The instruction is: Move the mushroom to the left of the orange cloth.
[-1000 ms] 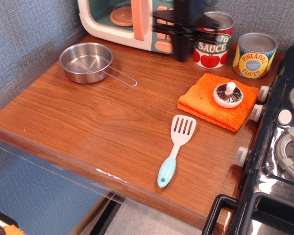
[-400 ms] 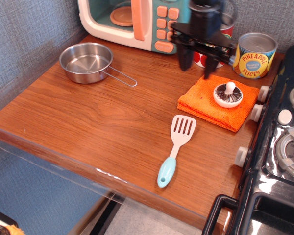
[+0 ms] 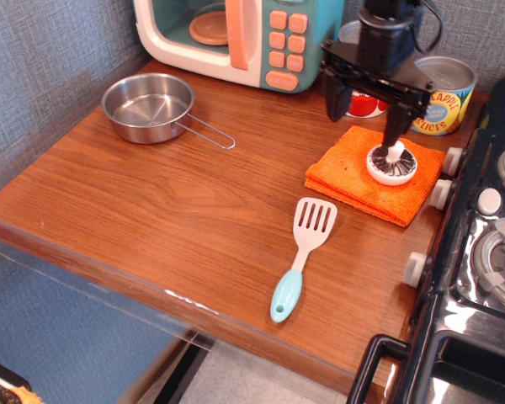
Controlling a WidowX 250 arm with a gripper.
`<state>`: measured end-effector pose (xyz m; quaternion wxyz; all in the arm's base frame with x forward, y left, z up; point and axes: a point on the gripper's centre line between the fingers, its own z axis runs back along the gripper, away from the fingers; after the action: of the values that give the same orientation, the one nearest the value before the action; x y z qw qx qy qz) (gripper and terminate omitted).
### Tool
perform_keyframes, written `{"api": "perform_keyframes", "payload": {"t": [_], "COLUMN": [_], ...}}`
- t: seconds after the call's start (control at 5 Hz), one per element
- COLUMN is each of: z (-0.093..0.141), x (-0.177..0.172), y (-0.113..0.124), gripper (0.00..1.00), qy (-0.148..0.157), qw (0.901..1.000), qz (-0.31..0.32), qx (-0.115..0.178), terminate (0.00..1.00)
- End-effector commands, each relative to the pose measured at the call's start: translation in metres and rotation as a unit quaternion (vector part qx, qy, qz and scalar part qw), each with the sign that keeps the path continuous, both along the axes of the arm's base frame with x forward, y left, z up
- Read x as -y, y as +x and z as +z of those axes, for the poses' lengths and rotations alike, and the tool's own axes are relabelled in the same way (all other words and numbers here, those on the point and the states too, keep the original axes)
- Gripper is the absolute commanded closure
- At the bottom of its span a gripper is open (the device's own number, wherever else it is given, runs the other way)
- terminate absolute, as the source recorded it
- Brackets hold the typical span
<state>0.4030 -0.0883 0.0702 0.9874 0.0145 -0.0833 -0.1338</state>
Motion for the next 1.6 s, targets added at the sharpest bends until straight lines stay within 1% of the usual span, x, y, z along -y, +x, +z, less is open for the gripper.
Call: {"api": "perform_keyframes", "payload": {"t": [0.0, 0.4, 0.6, 1.0, 1.2, 1.4], "z": [0.006, -0.004, -0.006, -0.011, 0.003, 0.036], "x": [0.013, 0.019, 0.017, 0.012, 0.002, -0.033], "y": [0.007, 0.008, 0.007, 0.004, 0.004, 0.004], "gripper": [0.00, 0.00, 1.00, 1.00, 1.00, 1.00], "qy": [-0.001, 0.006, 0.005, 0.006, -0.002, 0.002], "qw": [0.9998, 0.9998, 0.9999, 1.0000, 0.9998, 0.9964], "qz": [-0.011, -0.014, -0.008, -0.003, 0.012, 0.069], "qx": [0.016, 0.009, 0.007, -0.001, 0.012, 0.050], "terminate": [0.00, 0.00, 0.00, 0.00, 0.00, 0.00]}}
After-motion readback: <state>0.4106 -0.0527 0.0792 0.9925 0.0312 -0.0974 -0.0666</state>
